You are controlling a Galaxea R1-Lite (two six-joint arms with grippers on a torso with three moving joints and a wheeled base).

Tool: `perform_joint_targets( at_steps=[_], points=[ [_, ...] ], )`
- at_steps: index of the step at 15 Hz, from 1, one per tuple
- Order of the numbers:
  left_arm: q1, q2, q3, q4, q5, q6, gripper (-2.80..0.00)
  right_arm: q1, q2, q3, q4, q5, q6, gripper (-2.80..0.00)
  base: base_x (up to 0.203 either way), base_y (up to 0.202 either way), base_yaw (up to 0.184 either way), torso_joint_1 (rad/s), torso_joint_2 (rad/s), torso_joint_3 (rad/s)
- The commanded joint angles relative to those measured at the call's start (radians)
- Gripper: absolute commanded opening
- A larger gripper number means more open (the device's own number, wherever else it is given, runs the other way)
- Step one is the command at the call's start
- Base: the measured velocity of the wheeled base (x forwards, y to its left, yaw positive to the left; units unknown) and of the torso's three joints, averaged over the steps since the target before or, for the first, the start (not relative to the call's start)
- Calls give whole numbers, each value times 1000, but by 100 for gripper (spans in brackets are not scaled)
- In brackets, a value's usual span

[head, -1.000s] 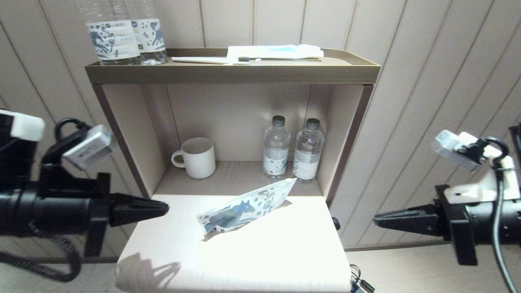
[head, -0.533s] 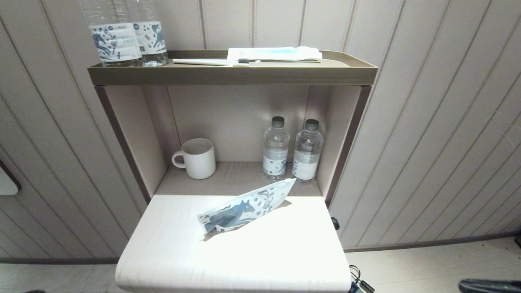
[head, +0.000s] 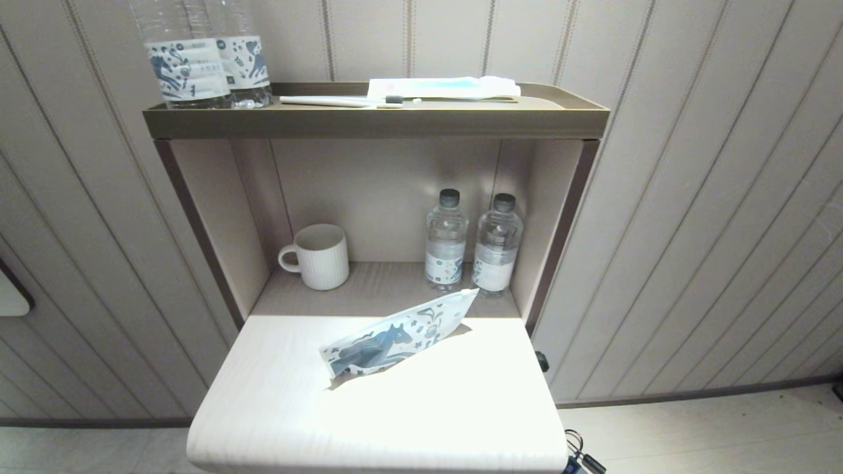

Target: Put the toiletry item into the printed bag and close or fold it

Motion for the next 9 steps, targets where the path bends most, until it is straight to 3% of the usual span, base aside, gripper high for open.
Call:
perform_joint_targets(
  at_steps=[1, 3, 5, 6, 9],
  points=[
    [54, -112, 34, 3, 12, 20, -280, -11, -48, 84, -29, -29, -2, -280, 0, 0, 0, 0, 0, 0],
    [59, -216, 127, -23, 64, 50, -280, -13, -49, 193, -187, -78, -1, -280, 0, 0, 0, 0, 0, 0],
    [61, -259, 242, -158, 102, 91, -280, -12, -48, 304, -451, -132, -1, -280, 0, 0, 0, 0, 0, 0],
    [62, -262, 249, -167, 108, 100, -280, -12, -47, 338, -524, -146, -5, -280, 0, 0, 0, 0, 0, 0],
    [62, -264, 259, -170, 88, 98, -280, -10, -47, 332, -488, -81, 1, -280, 0, 0, 0, 0, 0, 0]
  ],
)
